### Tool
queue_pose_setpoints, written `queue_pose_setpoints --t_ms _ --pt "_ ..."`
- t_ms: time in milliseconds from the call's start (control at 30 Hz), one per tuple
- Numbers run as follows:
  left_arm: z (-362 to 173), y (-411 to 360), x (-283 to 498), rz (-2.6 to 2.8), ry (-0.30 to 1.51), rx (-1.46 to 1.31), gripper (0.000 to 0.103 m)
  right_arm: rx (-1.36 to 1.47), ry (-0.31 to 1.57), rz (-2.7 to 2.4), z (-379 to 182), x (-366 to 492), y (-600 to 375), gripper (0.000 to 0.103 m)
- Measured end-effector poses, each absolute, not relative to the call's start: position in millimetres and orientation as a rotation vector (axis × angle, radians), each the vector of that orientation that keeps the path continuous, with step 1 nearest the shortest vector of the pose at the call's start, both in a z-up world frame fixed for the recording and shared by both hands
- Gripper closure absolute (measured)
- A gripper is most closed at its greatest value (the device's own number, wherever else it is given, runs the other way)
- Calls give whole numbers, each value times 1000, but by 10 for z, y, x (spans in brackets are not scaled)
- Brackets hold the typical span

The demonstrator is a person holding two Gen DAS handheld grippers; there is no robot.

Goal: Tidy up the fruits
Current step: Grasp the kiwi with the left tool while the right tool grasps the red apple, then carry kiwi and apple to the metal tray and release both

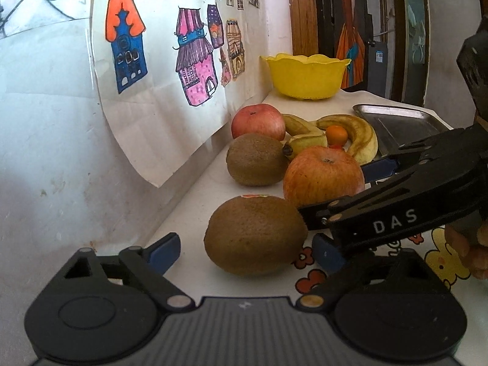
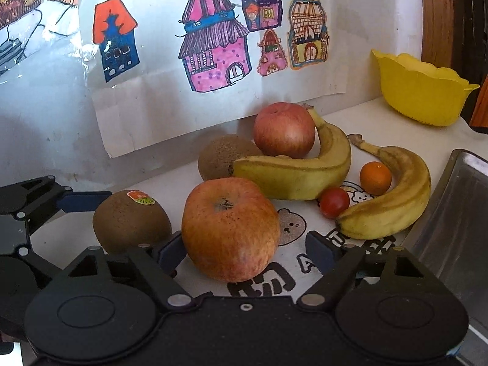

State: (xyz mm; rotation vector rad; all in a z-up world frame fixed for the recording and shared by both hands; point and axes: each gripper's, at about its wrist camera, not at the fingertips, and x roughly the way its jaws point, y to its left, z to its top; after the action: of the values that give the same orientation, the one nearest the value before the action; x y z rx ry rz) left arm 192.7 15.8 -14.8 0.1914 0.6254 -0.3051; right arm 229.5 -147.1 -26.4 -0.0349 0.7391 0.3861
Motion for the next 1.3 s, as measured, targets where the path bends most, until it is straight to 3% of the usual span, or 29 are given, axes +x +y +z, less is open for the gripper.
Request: queue_pose_setpoints --t_ms 300,467,967,1300 --pt "-141 143 1901 -300 614 207 20 -27 722 407 -270 2297 -1425 27" --pt "-118 69 1885 -317 599 248 35 -12 718 419 -262 2283 -1430 34" --pt "-62 -1 1814 -293 657 211 36 52 715 414 -156 2042 -1648 38" --pt "196 -386 1734 -331 648 143 36 129 637 314 126 1599 -2344 38"
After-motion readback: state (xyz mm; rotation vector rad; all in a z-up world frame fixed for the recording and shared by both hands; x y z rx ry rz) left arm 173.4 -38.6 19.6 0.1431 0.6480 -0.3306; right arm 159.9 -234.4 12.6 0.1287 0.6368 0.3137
